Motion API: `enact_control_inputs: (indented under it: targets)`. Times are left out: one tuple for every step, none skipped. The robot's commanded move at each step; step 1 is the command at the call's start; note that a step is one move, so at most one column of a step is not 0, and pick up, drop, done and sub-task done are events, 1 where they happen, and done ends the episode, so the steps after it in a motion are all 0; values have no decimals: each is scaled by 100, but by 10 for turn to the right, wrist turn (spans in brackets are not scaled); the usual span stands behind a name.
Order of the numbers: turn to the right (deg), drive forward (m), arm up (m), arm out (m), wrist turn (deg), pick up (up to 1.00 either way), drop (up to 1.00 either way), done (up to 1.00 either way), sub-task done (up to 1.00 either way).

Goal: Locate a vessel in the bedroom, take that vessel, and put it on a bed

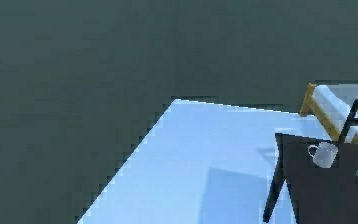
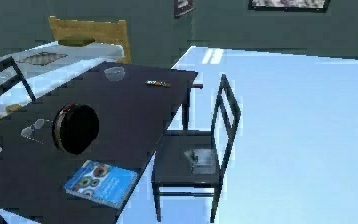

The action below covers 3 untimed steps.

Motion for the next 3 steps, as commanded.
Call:
enact_control_inputs:
  targets:
    - [90,0,0,0,0,0,0,0,0]
    - [0,100,0,0,0,0,0,0,0]
    - [270,0,0,0,0,0,0,0,0]
